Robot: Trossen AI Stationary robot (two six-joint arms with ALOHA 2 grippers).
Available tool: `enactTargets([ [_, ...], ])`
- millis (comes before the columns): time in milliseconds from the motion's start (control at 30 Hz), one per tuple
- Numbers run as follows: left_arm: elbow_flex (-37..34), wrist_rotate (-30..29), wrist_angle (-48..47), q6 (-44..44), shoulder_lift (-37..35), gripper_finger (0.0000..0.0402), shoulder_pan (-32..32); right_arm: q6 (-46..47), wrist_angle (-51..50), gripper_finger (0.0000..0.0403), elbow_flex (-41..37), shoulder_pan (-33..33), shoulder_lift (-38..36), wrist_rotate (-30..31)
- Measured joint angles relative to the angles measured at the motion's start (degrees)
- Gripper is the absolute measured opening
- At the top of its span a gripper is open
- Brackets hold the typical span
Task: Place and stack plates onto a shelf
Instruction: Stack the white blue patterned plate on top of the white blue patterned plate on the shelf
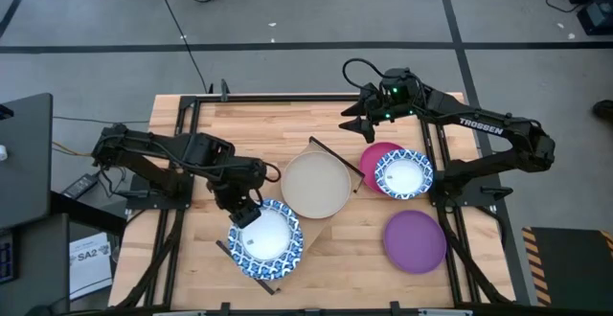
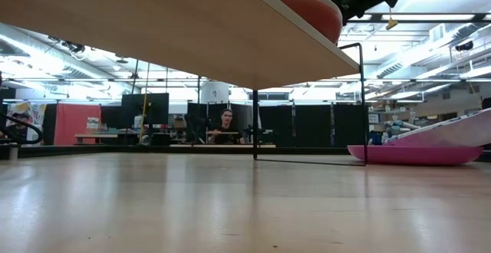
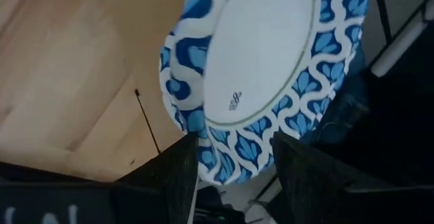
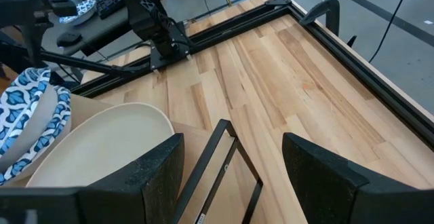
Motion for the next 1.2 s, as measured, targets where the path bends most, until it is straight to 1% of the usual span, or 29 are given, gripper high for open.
enactTargets([
  [133,-0.02,1.08,-0.07,2.24,-0.2,0.0196,0.41,0.0,0.0,0.0254,0.0,0.0,0.0,0.0],
  [233,-0.04,-0.27,-0.15,1.44,-1.28,0.0196,1.17,0.0,0.0,0.0254,0.0,0.0,0.0,0.0],
  [333,-0.04,-4.56,0.18,1.48,-2.87,0.0196,1.44,0.0,-0.04,0.0254,0.0,0.01,0.0,0.0],
  [433,-0.04,-11.01,1.06,1.64,-3.29,0.0196,1.42,0.0,-0.07,0.0254,0.0,0.0,0.0,0.0],
  [533,-0.04,-13.99,1.54,2.74,-3.24,0.0196,1.17,0.0,-0.15,0.0254,0.0,0.02,0.0,0.0],
  [633,-0.02,-14.43,4.18,5.44,-2.32,0.0196,0.67,0.0,-0.16,0.0254,0.0,0.01,0.0,0.0],
  [800,-0.02,-14.43,8.87,6.14,-1.77,0.0196,0.59,0.0,-0.17,0.0254,0.0,0.02,0.0,0.0],
  [1067,-0.04,-14.8,8.18,6.12,-0.27,0.0196,-0.56,0.0,-0.26,0.0254,0.0,0.0,0.0,0.0],
  [1133,-0.04,-13.73,7.87,6.12,0.6,0.0196,-1.14,0.0,-0.35,0.0254,0.0,0.01,0.0,0.0],
  [1200,-0.04,-11.07,7.8,6.12,1.58,0.0196,-1.4,0.01,-0.36,0.0254,0.0,0.0,0.0,0.0],
])
